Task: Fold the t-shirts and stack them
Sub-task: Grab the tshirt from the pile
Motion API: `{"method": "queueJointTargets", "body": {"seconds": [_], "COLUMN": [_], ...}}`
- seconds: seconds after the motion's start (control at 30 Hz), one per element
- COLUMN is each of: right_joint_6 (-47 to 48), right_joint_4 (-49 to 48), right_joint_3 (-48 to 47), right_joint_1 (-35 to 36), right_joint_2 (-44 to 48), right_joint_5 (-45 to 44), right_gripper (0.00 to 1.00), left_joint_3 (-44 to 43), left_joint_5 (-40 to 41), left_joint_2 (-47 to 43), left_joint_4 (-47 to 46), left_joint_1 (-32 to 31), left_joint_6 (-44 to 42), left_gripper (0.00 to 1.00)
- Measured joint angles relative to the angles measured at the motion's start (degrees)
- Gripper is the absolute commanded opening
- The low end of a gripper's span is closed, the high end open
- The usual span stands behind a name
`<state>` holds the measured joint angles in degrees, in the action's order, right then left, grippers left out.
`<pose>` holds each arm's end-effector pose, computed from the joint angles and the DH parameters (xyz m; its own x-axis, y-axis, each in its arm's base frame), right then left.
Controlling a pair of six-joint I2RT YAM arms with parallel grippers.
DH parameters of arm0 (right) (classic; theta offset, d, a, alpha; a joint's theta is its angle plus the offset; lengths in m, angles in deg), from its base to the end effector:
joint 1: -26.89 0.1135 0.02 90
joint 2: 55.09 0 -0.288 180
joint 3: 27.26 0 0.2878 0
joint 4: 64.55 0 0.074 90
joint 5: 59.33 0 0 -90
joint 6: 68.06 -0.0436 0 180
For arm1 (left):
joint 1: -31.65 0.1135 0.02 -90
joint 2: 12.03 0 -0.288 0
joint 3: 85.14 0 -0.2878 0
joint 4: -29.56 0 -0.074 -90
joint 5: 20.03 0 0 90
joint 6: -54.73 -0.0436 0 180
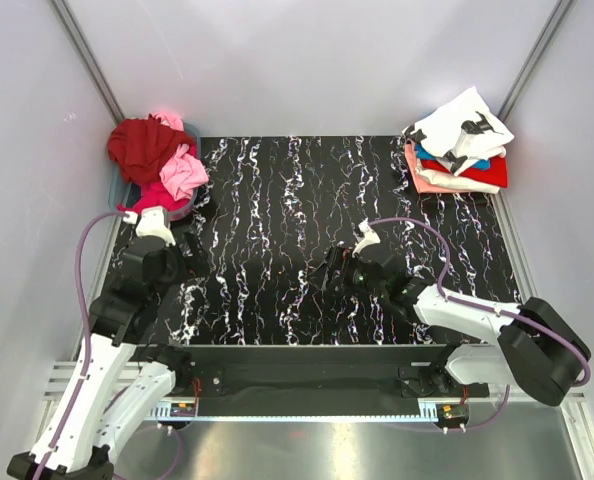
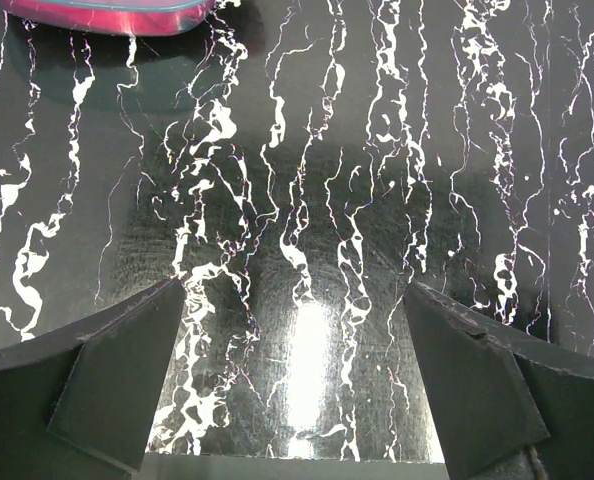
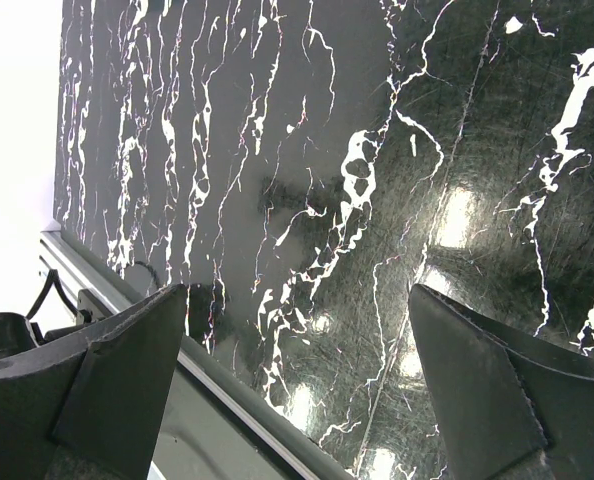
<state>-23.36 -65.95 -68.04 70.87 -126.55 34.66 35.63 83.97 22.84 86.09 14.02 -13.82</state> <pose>0.1982 0.1955 0.1822 -0.7710 0.2414 -0.5893 -0.2678 0.7167 0.6439 0.1408 -0.0337 0.3349 -0.5084 -0.2108 -0.8349 -0.0937 0.9774 -0.1897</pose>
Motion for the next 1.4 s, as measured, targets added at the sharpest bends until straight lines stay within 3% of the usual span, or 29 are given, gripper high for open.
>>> {"method": "queueJointTargets", "body": {"seconds": [0.17,0.37,0.7,0.97,1.1,1.2,1.33,1.4], "right_joint_6": [0.04,0.33,0.63,0.72,0.74,0.74,0.74,0.74], "right_joint_4": [0.17,1.70,2.47,2.47,2.45,2.27,2.16,2.14], "right_joint_3": [-0.07,-1.27,-2.01,-2.01,-2.01,-2.01,-2.01,-2.01], "right_joint_1": [0.00,0.00,0.00,0.00,0.00,0.00,0.00,0.00], "right_joint_2": [0.02,-0.66,-2.86,-2.86,-2.86,-2.89,-3.21,-3.50], "right_joint_5": [0.07,0.20,1.68,1.77,2.19,2.75,3.02,3.06], "right_gripper": [1.00,1.00,1.00,1.00,1.00,1.00,1.00,1.00], "left_joint_3": [-2.01,-10.29,-40.89,-53.55,-60.52,-63.80,-67.73,-68.41], "left_joint_5": [1.95,5.07,9.79,10.01,9.99,10.08,11.02,11.47], "left_joint_2": [5.38,21.24,57.33,78.60,85.02,87.25,89.96,90.92], "left_joint_4": [1.40,0.28,-0.90,0.83,1.44,1.57,1.99,2.12], "left_joint_1": [0.09,0.48,7.72,9.40,9.40,9.40,9.42,9.42], "left_joint_6": [-0.02,-1.90,-6.60,-7.76,-8.61,-9.46,-10.32,-10.67], "left_gripper": [0.99,0.99,0.94,0.91,0.90,0.84,0.68,0.68]}}
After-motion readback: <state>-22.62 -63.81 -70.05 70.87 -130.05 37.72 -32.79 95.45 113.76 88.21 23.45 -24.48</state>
